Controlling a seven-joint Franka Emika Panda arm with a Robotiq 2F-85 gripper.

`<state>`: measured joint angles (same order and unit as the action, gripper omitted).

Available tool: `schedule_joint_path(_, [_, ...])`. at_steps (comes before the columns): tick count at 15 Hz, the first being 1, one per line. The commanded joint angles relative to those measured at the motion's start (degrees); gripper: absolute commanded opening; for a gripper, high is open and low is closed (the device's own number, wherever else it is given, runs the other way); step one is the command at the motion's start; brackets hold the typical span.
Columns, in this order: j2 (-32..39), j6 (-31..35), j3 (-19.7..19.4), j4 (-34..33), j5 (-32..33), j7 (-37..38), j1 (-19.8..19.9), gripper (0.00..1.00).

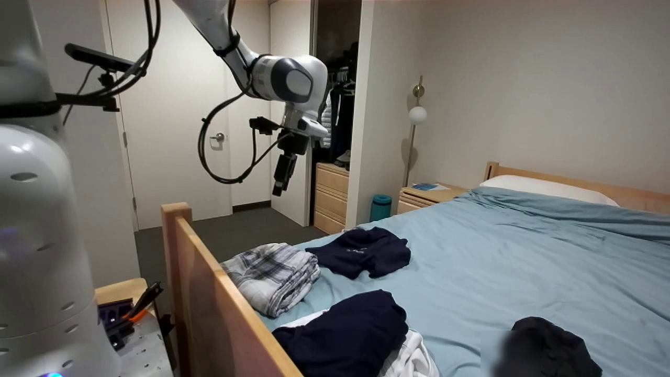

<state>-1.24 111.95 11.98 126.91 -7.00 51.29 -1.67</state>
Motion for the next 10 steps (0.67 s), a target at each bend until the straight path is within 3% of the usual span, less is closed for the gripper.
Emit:
schedule_joint_path(1, [12.78,-5.25,-2.35,-10.7,1.2,3.83,-2.52,1.0])
schedule_joint_path(6, [26.59,-8.87,-6.5,-21.57,0.86,6.26,-5.94,1.0])
schedule_joint_path(10, [33.62,-14.43,-8.7,-28.65,0.3,8.26,-8.09,1.0])
